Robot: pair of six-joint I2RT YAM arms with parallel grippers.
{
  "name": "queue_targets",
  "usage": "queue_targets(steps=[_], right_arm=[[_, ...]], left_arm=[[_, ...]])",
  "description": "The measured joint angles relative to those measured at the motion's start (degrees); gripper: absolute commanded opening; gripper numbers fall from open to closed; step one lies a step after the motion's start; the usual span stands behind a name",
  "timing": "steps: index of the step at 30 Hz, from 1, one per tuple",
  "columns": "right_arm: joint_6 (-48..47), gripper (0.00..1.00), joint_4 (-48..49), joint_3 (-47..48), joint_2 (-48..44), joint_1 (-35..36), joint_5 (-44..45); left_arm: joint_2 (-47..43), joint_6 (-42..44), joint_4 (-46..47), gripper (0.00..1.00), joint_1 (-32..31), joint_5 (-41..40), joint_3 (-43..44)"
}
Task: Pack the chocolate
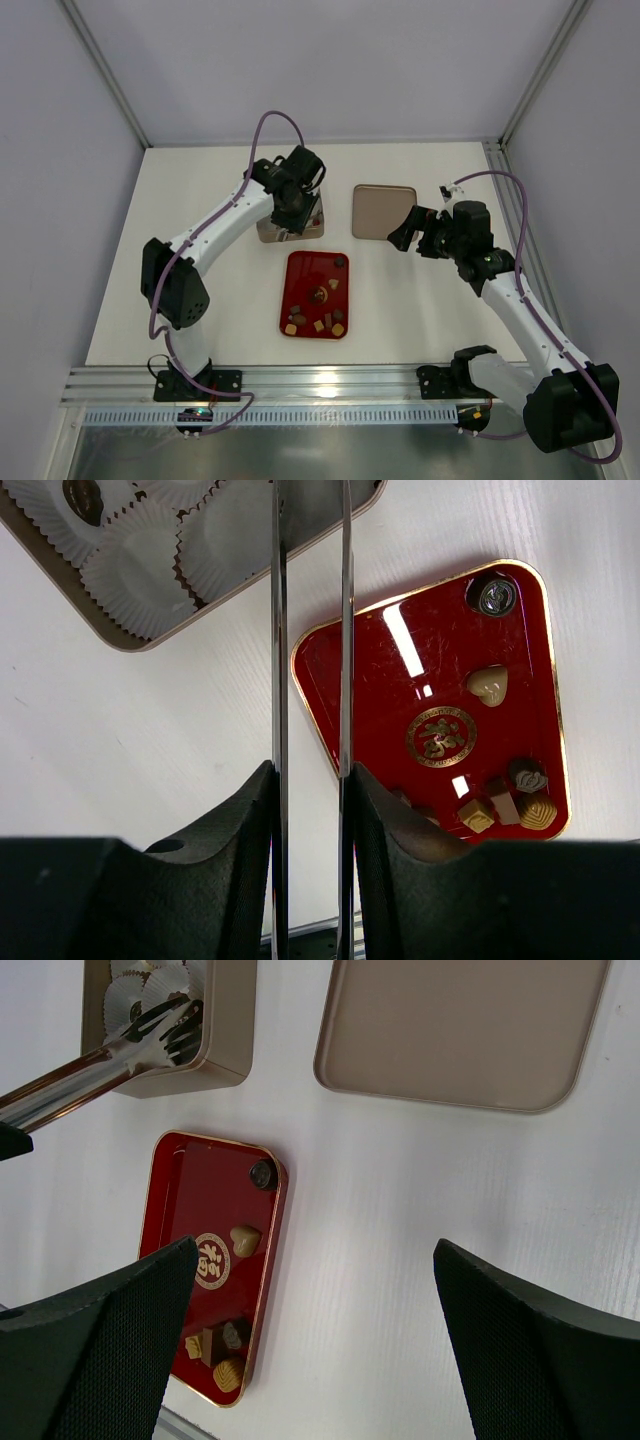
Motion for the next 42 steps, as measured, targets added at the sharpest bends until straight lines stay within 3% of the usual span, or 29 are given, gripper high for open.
queue_targets(steps=[30,42], right_arm=[[0.00,1.00,0.00,0.00,0.02,0.11,-0.02],[0.00,1.00,0.00,0.00,0.02,0.11,-0.09]], left_arm=[[-1.75,0.00,-0.37,0.37,0.17,-0.26,1.07],[-6.23,-0.87,-0.46,0.37,3.02,-0.76,1.81]])
